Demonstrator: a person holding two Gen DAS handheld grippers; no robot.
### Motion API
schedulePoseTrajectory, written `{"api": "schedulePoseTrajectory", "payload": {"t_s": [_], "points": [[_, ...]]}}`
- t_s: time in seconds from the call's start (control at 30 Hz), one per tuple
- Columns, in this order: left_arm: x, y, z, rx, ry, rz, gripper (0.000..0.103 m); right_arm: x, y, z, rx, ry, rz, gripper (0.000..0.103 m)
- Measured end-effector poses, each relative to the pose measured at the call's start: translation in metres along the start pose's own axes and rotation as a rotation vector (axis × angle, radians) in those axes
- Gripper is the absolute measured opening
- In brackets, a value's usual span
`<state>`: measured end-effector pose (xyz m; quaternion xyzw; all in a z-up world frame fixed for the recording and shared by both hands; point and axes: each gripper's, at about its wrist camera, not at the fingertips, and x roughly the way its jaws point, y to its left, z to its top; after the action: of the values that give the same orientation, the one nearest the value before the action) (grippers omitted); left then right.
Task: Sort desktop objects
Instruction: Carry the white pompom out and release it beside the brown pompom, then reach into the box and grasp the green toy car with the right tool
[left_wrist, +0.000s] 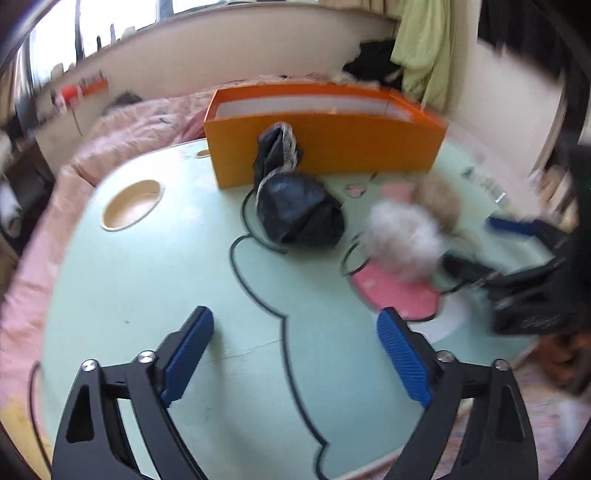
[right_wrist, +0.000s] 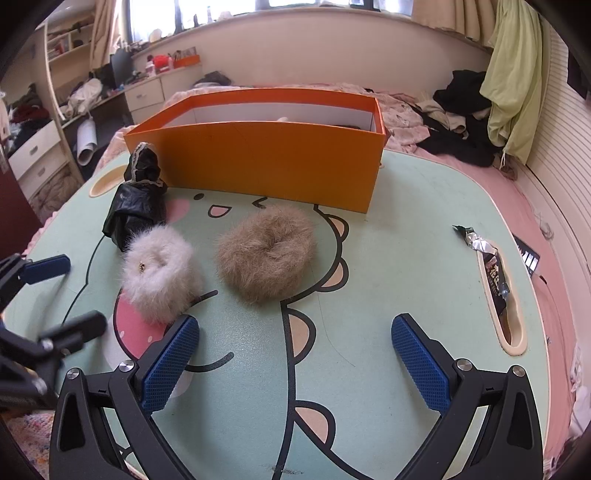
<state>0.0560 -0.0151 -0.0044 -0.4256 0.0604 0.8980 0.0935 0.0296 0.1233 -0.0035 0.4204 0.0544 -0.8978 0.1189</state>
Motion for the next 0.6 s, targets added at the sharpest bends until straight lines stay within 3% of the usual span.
{"api": "schedulePoseTrajectory", "payload": {"t_s": [0.1,0.47,0.6], "points": [[0.008,0.000,0.001,0.010,0.006,-0.038,0.103,0.000,0.000,0.000,0.000,0.000,0.000,0.103],[0.005,0.004,-0.001,0.006,-0.011,-0.044,0.103,-0.005,-0.008,0.001,0.048,0.002,-0.046,0.103],[0.003,0.001,0.001,0.006,-0.011,-0.044,0.103,-0.015,-0.027,0.012,0.114,-0.014,-0.008,0.080]]}}
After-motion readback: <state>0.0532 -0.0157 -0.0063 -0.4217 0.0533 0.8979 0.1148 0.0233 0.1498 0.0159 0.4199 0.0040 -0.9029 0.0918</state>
